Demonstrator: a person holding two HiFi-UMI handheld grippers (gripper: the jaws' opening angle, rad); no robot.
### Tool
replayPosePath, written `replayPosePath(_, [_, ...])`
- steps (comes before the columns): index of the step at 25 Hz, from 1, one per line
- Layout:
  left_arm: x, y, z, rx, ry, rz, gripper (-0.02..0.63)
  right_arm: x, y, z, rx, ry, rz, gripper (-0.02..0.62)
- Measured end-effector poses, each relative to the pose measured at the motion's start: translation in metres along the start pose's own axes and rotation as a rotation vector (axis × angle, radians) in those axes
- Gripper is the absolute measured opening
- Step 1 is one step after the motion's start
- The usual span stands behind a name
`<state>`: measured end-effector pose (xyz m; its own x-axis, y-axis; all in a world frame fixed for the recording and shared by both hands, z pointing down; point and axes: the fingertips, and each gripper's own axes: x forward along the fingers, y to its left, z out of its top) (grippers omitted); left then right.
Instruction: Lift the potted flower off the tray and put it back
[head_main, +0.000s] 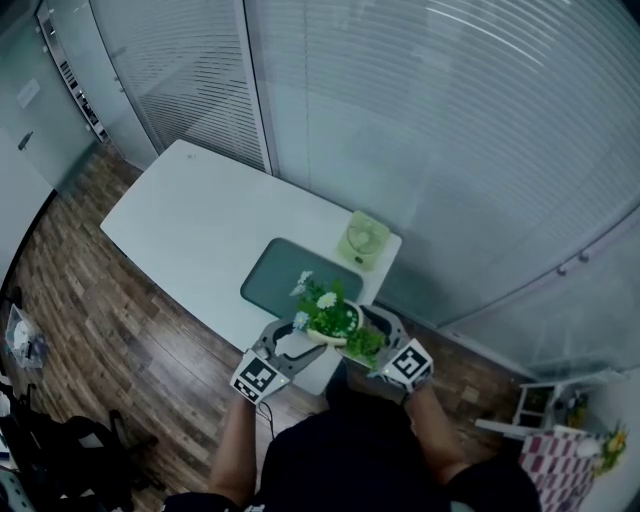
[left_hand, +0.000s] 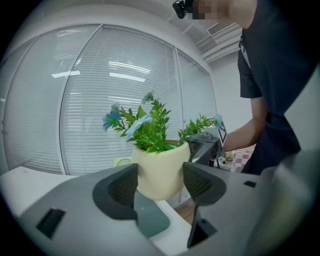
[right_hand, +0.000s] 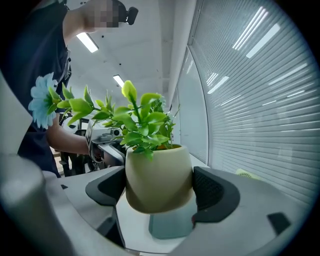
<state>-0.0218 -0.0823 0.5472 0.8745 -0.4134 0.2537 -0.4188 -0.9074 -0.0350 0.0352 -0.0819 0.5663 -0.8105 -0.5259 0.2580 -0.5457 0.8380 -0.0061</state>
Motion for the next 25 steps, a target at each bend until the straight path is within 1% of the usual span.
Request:
replayPosePath(6, [0.015,0.019,-0.007,0.013,0.019,-0.005,0.279,0.011,-0.02,-0.004,0.006,0.012,0.007,0.387])
replayPosePath(14, [0.034,0.042,-0.018,0.001,0.042,-0.003,0.279,0.026,-0.045,-0.015,0.011,0.049,0.013,0.387])
replayPosePath(25, [0.058,0.061,-0.046,-0.013,0.102,-0.02,0.279,0.04,-0.069,-0.045,0.042,0.094,0.002,0.387])
